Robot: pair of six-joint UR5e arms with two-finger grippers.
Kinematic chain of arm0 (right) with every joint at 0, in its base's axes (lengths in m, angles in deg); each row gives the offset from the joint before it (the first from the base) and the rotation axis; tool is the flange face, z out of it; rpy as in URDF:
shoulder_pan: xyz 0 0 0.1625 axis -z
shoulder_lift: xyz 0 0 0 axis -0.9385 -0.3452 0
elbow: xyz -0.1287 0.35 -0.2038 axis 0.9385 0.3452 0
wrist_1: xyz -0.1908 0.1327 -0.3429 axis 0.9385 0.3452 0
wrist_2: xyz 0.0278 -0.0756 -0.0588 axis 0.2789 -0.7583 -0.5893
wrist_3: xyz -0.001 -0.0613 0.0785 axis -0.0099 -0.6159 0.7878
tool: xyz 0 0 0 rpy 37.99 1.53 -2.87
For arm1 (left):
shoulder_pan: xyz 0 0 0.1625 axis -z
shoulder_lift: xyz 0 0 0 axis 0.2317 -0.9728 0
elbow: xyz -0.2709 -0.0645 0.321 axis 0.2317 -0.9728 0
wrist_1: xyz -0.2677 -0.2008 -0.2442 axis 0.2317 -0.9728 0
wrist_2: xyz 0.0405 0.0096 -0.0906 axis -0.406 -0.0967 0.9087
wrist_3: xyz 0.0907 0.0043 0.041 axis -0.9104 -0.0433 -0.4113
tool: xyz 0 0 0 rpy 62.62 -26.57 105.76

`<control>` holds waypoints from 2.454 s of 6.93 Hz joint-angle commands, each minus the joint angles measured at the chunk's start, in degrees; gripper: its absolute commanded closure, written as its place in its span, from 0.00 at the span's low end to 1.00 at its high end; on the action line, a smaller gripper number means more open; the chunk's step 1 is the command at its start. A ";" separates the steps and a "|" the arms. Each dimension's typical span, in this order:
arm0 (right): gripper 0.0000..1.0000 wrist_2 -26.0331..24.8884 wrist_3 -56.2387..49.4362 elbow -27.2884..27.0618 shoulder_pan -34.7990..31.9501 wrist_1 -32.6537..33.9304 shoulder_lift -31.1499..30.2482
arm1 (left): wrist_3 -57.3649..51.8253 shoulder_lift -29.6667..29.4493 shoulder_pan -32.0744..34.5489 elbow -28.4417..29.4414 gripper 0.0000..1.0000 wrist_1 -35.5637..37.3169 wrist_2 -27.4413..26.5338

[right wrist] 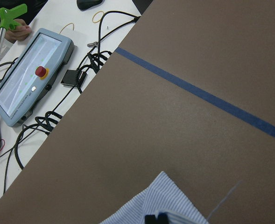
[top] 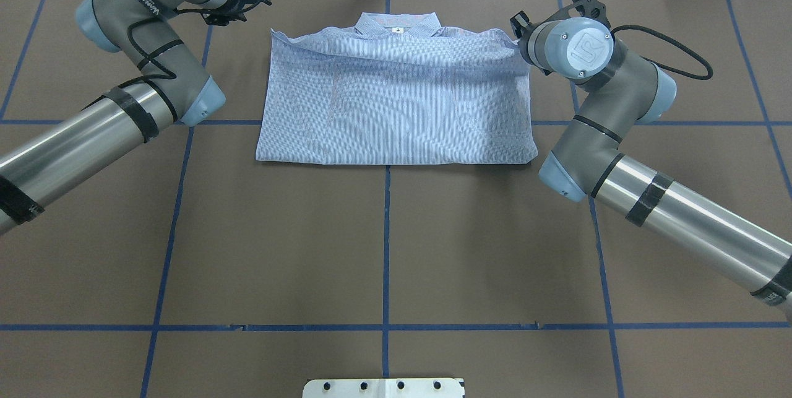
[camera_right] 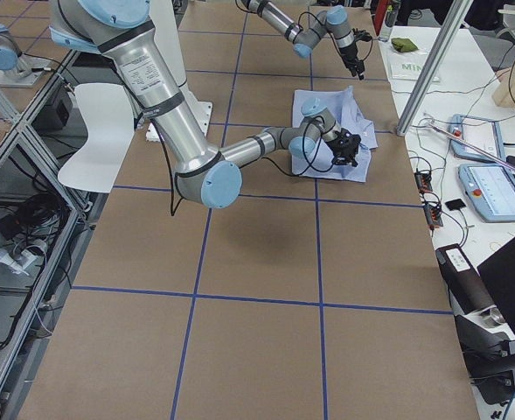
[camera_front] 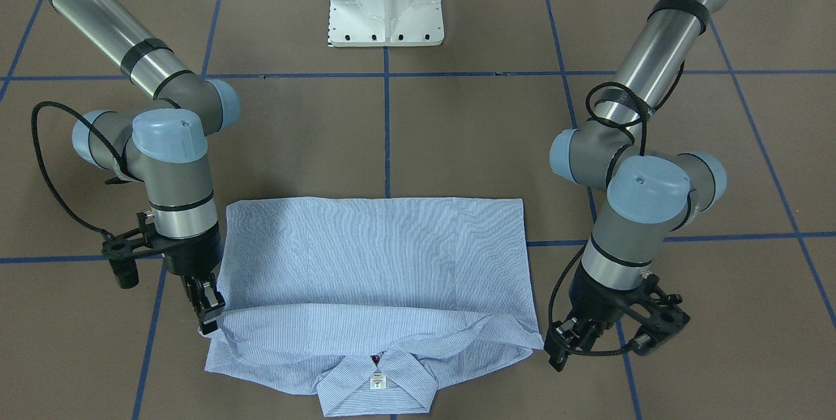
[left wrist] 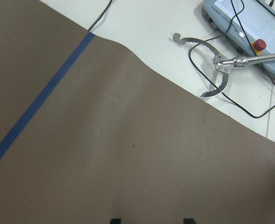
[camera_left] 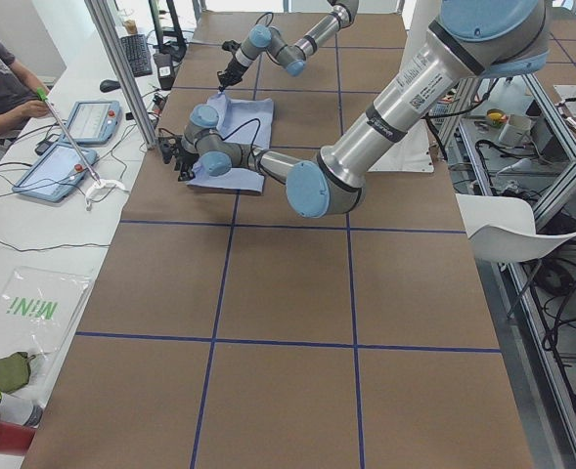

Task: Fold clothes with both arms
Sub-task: 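Lay the hem down near the collar and open both grippers, then move the right gripper down to the folded shirt's side edge nearest it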

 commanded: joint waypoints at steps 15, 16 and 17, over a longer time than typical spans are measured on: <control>0.06 8.41 6.46 -23.36 10.53 -1.71 -21.69 | -0.63 7.80 0.96 -11.17 0.00 0.42 1.28; 0.09 8.41 6.46 -23.28 10.79 -1.62 -21.51 | -0.63 7.97 0.96 -11.17 0.00 0.42 1.28; 0.13 8.41 6.55 -23.27 10.80 -1.62 -21.51 | -0.63 7.98 0.96 -11.17 0.00 0.42 1.28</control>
